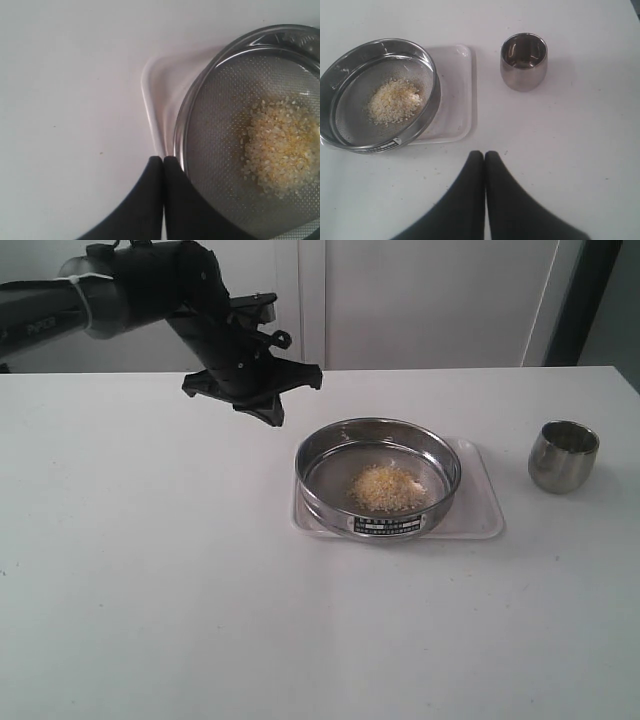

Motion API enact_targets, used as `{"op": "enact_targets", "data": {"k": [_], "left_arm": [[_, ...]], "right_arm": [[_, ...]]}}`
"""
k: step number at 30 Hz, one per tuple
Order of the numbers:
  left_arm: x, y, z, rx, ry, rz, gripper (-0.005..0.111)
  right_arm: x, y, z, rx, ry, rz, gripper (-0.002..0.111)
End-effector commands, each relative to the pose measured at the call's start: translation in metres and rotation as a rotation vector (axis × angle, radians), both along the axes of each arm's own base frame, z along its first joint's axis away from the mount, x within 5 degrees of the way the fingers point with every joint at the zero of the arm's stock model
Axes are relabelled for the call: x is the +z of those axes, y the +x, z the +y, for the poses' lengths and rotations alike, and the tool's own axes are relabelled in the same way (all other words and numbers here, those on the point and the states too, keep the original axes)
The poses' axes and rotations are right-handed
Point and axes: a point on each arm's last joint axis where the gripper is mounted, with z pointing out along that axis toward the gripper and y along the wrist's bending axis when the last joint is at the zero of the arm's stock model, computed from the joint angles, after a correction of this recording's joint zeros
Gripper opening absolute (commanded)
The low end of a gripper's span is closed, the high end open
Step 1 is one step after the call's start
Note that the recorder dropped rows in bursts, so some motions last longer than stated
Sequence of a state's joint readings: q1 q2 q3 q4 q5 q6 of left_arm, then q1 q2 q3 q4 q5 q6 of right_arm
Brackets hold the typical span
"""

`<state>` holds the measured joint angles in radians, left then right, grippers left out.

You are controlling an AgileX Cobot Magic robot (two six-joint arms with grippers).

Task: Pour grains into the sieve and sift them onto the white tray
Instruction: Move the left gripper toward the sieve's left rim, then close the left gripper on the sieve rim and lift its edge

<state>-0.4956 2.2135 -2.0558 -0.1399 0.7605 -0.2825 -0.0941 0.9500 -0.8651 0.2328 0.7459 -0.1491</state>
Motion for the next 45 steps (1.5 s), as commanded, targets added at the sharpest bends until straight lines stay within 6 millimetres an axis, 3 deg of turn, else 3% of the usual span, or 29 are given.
{"op": "enact_targets", "data": {"k": [1,5,8,26,45], "left_arm": [[-0.003,-0.006,-0.012,-0.020,-0.007,0.026,0.017],[-0.005,-0.007,-0.014,-0.043,0.003,0.021,0.037],[-0.009,-0.007,-0.015,-0.044,0.001,0.038,0.044],[-0.052,-0.001,-0.028,-0.036,-0.014,0.102,0.045],[-0.072,0.002,-0.033,-0.034,-0.004,0.111,0.045]], "right_arm": [[0.001,0.001,-0.001,-0.004,-0.003,-0.014,0.000],[0.001,0.001,-0.001,-0.004,-0.003,-0.012,0.000],[0.001,0.000,-0.001,-0.004,-0.003,-0.014,0.000],[0.002,0.000,-0.001,-0.004,-0.004,-0.016,0.000],[0.002,0.000,-0.001,-0.004,-0.004,-0.016,0.000]]}}
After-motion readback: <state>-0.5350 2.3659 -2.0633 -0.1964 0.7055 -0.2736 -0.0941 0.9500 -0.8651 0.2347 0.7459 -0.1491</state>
